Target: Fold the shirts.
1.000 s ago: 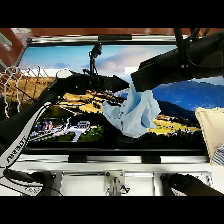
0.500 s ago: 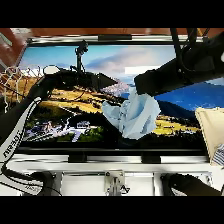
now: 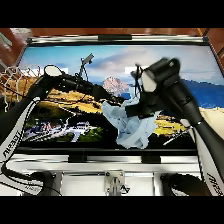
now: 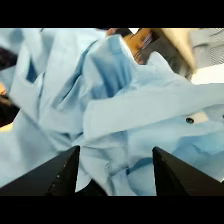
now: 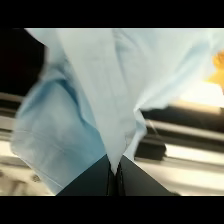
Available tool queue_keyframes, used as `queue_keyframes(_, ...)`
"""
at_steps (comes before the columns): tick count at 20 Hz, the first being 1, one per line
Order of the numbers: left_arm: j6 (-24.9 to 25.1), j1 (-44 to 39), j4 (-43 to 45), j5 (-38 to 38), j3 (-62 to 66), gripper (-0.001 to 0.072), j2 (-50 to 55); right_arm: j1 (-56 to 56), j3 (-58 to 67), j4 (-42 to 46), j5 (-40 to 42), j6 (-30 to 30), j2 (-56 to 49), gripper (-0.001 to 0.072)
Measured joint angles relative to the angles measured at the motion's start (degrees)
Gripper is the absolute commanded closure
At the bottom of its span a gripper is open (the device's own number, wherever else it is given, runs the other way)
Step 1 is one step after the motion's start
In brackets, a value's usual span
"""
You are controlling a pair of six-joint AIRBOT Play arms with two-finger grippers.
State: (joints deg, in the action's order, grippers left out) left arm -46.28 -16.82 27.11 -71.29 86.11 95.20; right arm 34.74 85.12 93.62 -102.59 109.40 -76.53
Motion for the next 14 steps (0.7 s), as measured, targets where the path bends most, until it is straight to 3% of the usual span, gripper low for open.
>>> queue_keyframes(2,-0.94,-0.44,2.56,0.42,0.0,0.0154,0.17,0.07,-5.7,3.72,-0.9,0.81,0.72,0.0055)
queue_keyframes(3,-1.14,-0.85,3.43,0.72,0.0,0.0144,0.37,0.09,-7.48,5.22,-0.92,1.03,1.14,0.004)
queue_keyframes(4,-1.33,-1.36,4.2,1.33,0.0,0.0051,0.5,0.13,-8.59,6.01,-1.01,1.31,1.64,0.004)
queue_keyframes(8,-0.94,-4.74,7.19,2.8,0.0,-0.0011,1.09,0.17,-10.36,8.09,-1.4,2.84,6.27,0.0041)
queue_keyframes(14,1.49,-13.33,22.08,3.96,0.0,-0.0013,1.33,-3.58,-10.8,8.76,-2.89,6.95,18.05,0.0043)
